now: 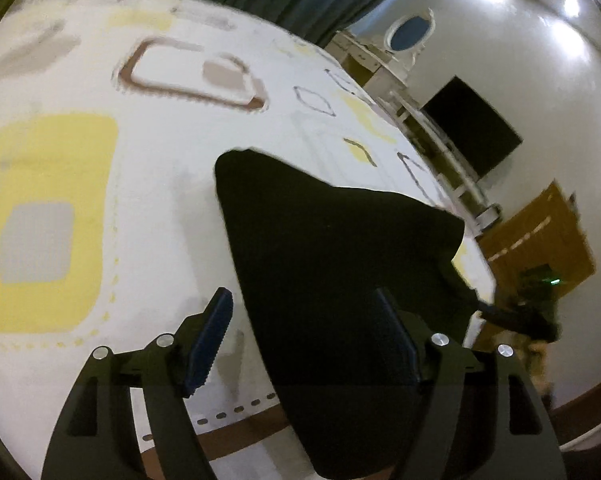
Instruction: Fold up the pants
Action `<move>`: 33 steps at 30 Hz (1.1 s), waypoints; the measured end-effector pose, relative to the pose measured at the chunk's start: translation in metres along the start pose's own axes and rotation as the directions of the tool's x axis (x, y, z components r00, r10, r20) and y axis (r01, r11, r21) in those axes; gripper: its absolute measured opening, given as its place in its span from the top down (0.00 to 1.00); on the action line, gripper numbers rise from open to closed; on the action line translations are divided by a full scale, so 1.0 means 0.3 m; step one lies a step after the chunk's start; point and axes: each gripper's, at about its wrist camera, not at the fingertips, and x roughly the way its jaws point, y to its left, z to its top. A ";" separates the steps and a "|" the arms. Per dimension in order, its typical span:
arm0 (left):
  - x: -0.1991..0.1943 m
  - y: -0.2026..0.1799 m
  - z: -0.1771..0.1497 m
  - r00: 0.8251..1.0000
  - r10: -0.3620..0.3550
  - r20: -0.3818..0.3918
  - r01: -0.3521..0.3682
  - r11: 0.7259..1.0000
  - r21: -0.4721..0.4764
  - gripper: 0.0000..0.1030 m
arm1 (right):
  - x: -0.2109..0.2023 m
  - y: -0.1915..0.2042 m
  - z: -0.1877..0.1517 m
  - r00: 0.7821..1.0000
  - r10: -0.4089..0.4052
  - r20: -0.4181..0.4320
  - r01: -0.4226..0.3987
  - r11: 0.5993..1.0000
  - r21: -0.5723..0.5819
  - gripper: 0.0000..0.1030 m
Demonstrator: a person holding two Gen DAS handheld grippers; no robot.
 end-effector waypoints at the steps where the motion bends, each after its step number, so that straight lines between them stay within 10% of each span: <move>1: 0.014 0.032 0.002 0.999 -0.038 -0.025 0.037 0.998 -0.054 0.31 | 0.015 -0.010 0.017 1.000 -0.005 -0.006 0.005 1.000 0.012 0.23; 12: 0.117 0.139 -0.016 0.968 -0.229 -0.106 0.194 0.944 -0.266 0.31 | 0.129 -0.113 0.072 0.990 0.058 -0.131 -0.045 0.994 0.099 0.23; 29: 0.190 0.125 0.022 0.934 -0.313 -0.173 0.268 0.932 -0.243 0.26 | 0.275 -0.087 0.140 0.943 0.202 -0.266 -0.182 0.978 0.098 0.14; 33: 0.198 0.112 0.021 0.941 -0.275 -0.199 0.233 0.949 -0.210 0.39 | 0.274 -0.085 0.118 0.947 0.116 -0.301 -0.107 0.993 0.047 0.43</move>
